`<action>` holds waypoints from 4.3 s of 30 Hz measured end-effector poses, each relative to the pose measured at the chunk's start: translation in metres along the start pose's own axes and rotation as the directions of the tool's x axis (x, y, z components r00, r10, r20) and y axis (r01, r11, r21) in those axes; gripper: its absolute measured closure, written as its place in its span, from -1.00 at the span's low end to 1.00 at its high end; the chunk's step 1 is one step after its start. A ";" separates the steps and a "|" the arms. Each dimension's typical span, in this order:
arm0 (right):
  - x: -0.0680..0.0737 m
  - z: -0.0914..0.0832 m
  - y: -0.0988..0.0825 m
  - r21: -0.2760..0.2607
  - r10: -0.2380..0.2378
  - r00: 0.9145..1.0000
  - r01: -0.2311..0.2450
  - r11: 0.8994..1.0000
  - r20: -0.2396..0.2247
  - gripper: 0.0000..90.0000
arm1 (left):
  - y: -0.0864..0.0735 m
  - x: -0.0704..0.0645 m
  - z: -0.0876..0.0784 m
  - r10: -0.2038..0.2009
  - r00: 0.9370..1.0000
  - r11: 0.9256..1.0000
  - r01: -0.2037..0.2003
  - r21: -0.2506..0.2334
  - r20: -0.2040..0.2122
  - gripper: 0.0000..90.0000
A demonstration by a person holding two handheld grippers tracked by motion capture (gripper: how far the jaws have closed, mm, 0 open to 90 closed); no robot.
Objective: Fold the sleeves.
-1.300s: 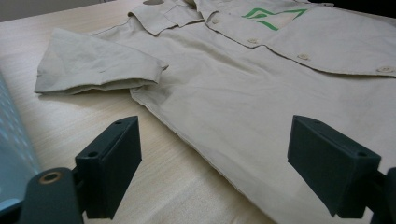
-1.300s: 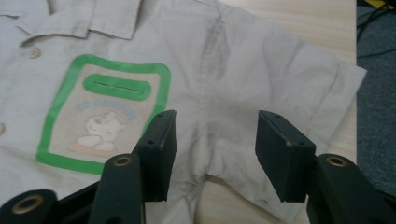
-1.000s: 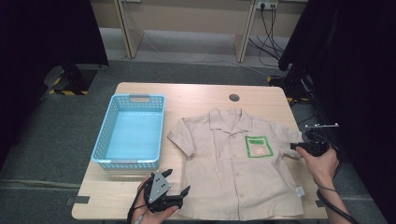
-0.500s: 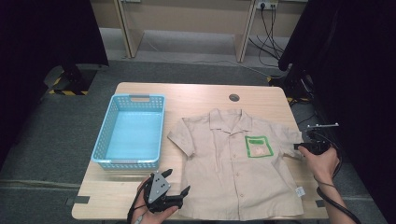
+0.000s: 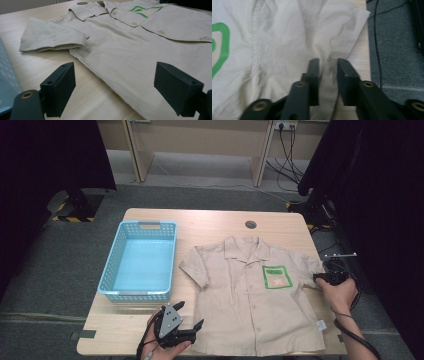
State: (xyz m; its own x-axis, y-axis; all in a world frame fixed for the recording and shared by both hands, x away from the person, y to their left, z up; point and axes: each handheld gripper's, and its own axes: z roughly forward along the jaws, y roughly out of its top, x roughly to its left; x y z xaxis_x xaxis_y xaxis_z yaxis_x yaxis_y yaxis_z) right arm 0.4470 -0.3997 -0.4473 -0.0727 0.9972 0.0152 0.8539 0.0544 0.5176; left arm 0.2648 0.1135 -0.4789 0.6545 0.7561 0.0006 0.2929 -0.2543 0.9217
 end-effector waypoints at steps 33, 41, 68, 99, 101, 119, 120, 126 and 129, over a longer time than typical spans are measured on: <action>0.059 -0.055 0.028 -0.195 -0.126 0.985 0.101 0.976 -0.121 0.95 | 0.000 -0.001 0.000 0.004 1.000 1.000 -0.004 -0.002 0.003 -0.62; 0.071 -0.049 0.029 -0.185 -0.151 0.980 0.126 0.975 -0.128 0.95 | 0.000 -0.002 0.000 0.005 1.000 1.000 -0.005 -0.002 0.004 -0.62; 0.098 -0.012 0.022 -0.097 -0.177 0.968 0.162 0.982 -0.179 0.89 | 0.000 -0.004 0.000 0.009 1.000 1.000 -0.009 -0.002 0.008 -0.62; 0.151 -0.020 0.033 -0.108 -0.255 0.930 0.234 0.966 -0.264 0.46 | 0.000 -0.004 0.000 0.009 1.000 1.000 -0.009 -0.001 0.013 -0.62; 0.155 -0.020 0.034 -0.110 -0.257 0.930 0.236 0.966 -0.264 0.43 | 0.000 -0.004 0.000 0.008 1.000 1.000 -0.008 -0.002 0.013 -0.62; 0.188 -0.020 0.042 -0.123 -0.285 0.915 0.260 0.958 -0.287 0.30 | 0.000 -0.005 0.000 0.012 1.000 1.000 -0.012 -0.001 0.014 -0.62; 0.190 -0.020 0.042 -0.124 -0.287 0.913 0.261 0.957 -0.289 0.30 | 0.000 -0.005 0.000 0.012 1.000 1.000 -0.012 -0.001 0.015 -0.62; 0.198 -0.020 0.043 -0.128 -0.293 0.909 0.266 0.955 -0.296 0.28 | 0.000 -0.005 0.000 0.010 1.000 1.000 -0.010 0.000 0.015 -0.62; 0.203 -0.020 0.044 -0.132 -0.301 0.905 0.274 0.953 -0.300 0.28 | 0.000 -0.005 0.000 0.011 1.000 1.000 -0.011 0.000 0.015 -0.62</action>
State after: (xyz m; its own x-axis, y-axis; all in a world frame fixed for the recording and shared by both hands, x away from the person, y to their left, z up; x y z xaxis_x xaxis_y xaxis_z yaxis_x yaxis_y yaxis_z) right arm 0.4597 -0.1957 -0.4043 -0.4779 0.8710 0.1144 0.7257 0.3180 0.6101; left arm 0.2616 0.1096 -0.4789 0.6681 0.7440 0.0053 0.2857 -0.2630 0.9215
